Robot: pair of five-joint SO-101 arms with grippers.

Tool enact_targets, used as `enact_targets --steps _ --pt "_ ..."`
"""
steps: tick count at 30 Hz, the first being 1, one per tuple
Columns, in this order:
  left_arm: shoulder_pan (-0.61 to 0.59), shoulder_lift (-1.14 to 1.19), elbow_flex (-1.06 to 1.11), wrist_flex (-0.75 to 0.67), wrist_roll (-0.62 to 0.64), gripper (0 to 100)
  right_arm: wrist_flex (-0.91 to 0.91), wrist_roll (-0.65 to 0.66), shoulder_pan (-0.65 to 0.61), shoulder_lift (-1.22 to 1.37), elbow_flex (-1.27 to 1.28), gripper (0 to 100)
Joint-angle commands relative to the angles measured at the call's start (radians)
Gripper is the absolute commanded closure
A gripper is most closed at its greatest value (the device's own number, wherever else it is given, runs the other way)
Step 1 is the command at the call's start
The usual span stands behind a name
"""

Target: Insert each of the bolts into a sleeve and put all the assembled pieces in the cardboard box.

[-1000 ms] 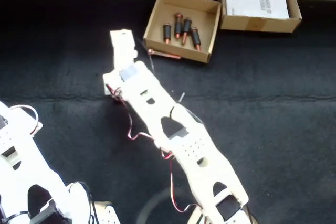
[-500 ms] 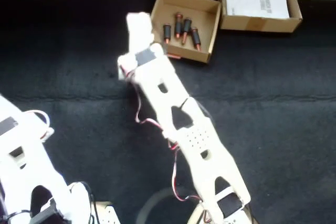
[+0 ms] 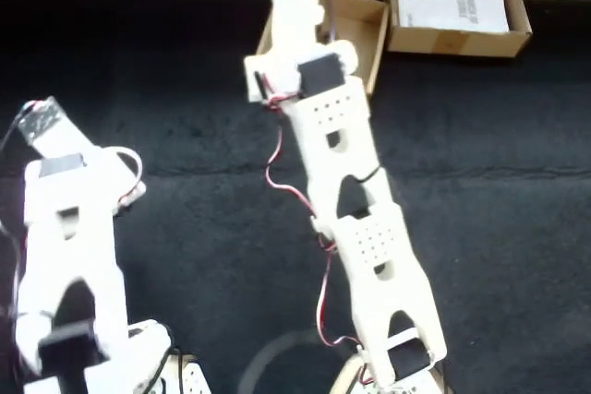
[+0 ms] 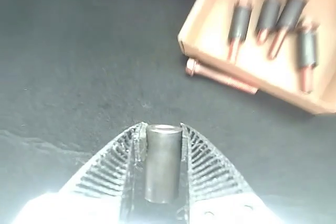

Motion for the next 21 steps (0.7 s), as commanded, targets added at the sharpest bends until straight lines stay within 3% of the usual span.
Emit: enact_targets --steps 1,12,21 --pt "0.061 0.170 -0.246 0.110 0.054 92 0.013 0.041 0.027 -0.163 -0.125 99.1" --pt "0.249 0.575 -0.794 0.371 0.058 91 0.018 0.146 0.107 -0.306 -0.094 99.2" --pt "0.325 0.757 -1.178 0.500 0.104 91 0.015 0.203 0.163 -0.611 0.424 99.2"
